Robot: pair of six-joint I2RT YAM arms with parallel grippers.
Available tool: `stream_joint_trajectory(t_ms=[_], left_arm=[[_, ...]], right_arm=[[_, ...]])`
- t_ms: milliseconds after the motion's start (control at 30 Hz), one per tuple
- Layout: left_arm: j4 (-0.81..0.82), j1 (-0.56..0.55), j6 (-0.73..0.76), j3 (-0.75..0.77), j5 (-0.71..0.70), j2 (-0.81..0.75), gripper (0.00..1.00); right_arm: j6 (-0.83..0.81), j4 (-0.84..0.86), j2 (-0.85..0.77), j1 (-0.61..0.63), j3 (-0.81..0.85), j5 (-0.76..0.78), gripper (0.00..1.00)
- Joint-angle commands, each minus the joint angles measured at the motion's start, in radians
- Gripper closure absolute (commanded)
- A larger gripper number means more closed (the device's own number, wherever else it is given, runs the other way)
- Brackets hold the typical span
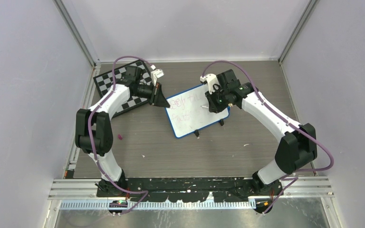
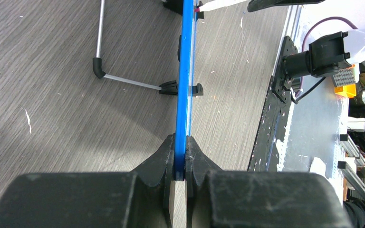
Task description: Write a sentence on the whiteboard
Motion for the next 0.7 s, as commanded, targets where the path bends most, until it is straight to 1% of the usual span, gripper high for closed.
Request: stream_joint_trajectory(t_ms=[0, 300, 533, 667], left_arm=[[-0.012, -0.012, 0.033, 0.01, -0.045, 0.011, 1.0], [-0.013, -0.012, 0.034, 0.009, -0.045, 0.01, 1.0], [-0.013, -0.012, 0.034, 0.009, -0.045, 0.006, 1.0], [-0.013, -0.012, 0.032, 0.01, -0.045, 0.005, 1.0]], right_arm=[[-0.012, 0.034, -0.019, -0.002, -0.03, 0.01, 1.0], [-0.028, 0.013, -0.036, -0.002, -0.053, 0.02, 1.0], [-0.051, -0.007, -0.05, -0.006, -0.015, 0.064, 1.0], [-0.048, -0.013, -0.063, -0.006, 0.004, 0.037, 1.0]])
